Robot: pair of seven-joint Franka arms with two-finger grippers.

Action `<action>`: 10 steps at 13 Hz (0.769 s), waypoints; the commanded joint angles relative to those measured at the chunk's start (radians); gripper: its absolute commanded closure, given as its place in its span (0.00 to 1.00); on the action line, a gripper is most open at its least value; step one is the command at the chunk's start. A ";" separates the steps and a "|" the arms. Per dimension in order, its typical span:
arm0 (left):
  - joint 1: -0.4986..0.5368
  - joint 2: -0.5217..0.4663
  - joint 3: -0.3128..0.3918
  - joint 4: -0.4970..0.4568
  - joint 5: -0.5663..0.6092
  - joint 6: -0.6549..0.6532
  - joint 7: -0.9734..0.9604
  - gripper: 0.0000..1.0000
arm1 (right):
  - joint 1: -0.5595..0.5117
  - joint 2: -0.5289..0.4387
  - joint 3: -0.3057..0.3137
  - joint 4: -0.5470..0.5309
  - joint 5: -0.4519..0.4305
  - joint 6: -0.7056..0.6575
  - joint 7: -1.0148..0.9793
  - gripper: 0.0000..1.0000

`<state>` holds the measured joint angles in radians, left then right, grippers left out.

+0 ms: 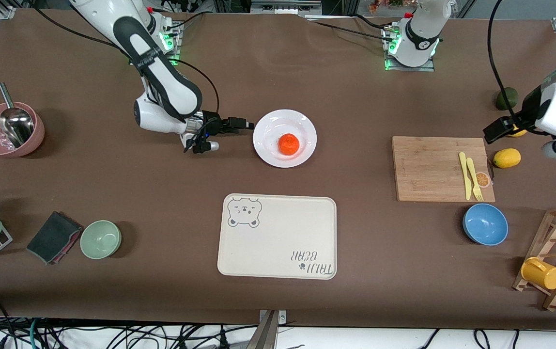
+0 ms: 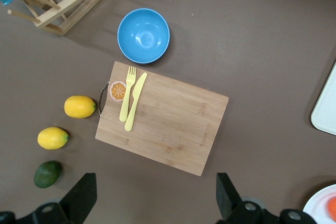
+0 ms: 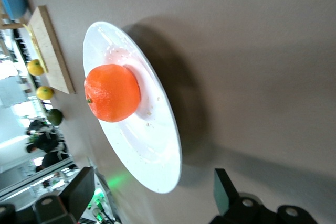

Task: Place orange and plate with both arms

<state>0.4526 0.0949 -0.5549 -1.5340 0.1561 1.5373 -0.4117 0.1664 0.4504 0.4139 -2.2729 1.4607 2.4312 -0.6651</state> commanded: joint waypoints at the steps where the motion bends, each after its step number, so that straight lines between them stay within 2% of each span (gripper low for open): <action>1: 0.033 -0.006 -0.006 0.024 -0.015 -0.040 0.062 0.00 | 0.028 0.063 0.009 0.044 0.078 0.049 -0.070 0.00; 4: 0.064 -0.006 -0.006 0.046 -0.053 -0.058 0.083 0.00 | 0.067 0.123 0.009 0.102 0.089 0.098 -0.070 0.00; 6: 0.037 -0.027 0.024 0.043 -0.079 -0.059 0.085 0.00 | 0.077 0.134 0.009 0.122 0.089 0.103 -0.071 0.05; 7: -0.063 -0.033 0.121 0.041 -0.081 -0.065 0.085 0.00 | 0.079 0.134 0.009 0.125 0.084 0.103 -0.073 0.11; 8: -0.215 -0.044 0.286 0.038 -0.082 -0.077 0.091 0.00 | 0.078 0.134 0.009 0.127 0.078 0.103 -0.083 0.21; 9: -0.314 -0.056 0.402 0.031 -0.089 -0.080 0.134 0.00 | 0.079 0.136 0.009 0.127 0.075 0.106 -0.114 0.38; 10: -0.337 -0.058 0.444 0.029 -0.113 -0.080 0.169 0.00 | 0.078 0.136 0.008 0.127 0.075 0.117 -0.154 0.54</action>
<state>0.2079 0.0650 -0.2348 -1.4980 0.0854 1.4745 -0.3160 0.2425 0.5723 0.4162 -2.1605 1.5249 2.5207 -0.7523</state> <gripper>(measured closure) 0.000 0.260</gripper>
